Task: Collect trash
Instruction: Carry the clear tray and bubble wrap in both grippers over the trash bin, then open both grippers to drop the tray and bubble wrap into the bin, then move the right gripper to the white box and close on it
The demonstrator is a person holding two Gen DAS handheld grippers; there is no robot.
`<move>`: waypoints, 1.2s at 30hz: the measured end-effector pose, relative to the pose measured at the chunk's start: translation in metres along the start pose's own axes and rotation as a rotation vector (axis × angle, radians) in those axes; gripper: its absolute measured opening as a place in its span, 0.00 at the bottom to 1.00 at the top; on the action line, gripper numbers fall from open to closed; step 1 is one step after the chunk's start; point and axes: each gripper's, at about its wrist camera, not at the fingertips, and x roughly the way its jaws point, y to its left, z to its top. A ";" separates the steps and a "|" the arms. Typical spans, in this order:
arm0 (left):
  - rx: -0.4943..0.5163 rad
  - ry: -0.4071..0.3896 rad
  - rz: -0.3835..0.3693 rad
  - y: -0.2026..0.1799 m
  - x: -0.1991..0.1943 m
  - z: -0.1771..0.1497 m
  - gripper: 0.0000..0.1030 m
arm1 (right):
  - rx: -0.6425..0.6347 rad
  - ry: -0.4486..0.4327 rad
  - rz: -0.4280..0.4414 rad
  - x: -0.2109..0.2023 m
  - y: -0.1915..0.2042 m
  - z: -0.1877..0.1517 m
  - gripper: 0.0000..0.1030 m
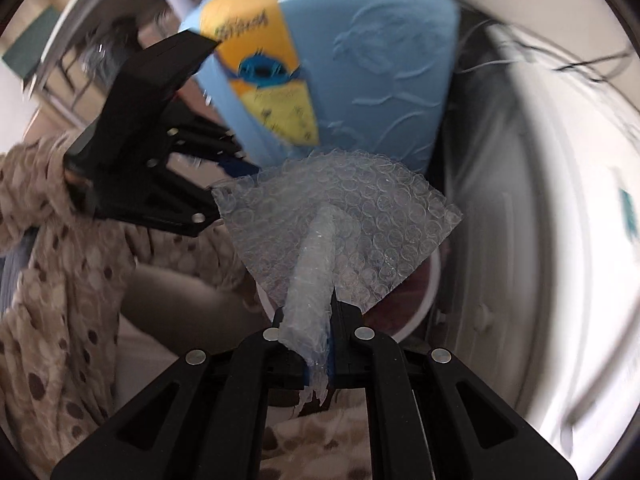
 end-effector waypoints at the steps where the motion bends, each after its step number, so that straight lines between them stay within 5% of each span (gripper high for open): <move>1: -0.010 0.011 -0.007 0.005 0.007 -0.001 0.26 | -0.022 0.027 0.007 0.008 -0.001 0.004 0.04; 10: -0.008 0.072 -0.049 0.022 0.041 -0.006 0.31 | -0.082 0.154 0.032 0.044 -0.010 0.019 0.08; 16: 0.053 0.120 -0.107 0.021 0.057 -0.014 0.35 | -0.135 0.168 -0.013 0.046 -0.012 0.017 0.41; 18: 0.079 0.130 -0.102 0.017 0.061 -0.017 0.52 | -0.140 0.157 -0.013 0.041 -0.014 0.017 0.57; 20: 0.099 0.113 -0.078 0.013 0.060 -0.018 0.92 | -0.149 0.140 -0.016 0.039 -0.014 0.017 0.74; 21: 0.111 0.085 -0.066 0.009 0.057 -0.019 0.95 | -0.157 0.129 -0.018 0.036 -0.013 0.017 0.76; 36: 0.131 0.088 -0.035 0.006 0.061 -0.018 0.95 | -0.124 0.102 -0.087 0.033 -0.016 0.019 0.84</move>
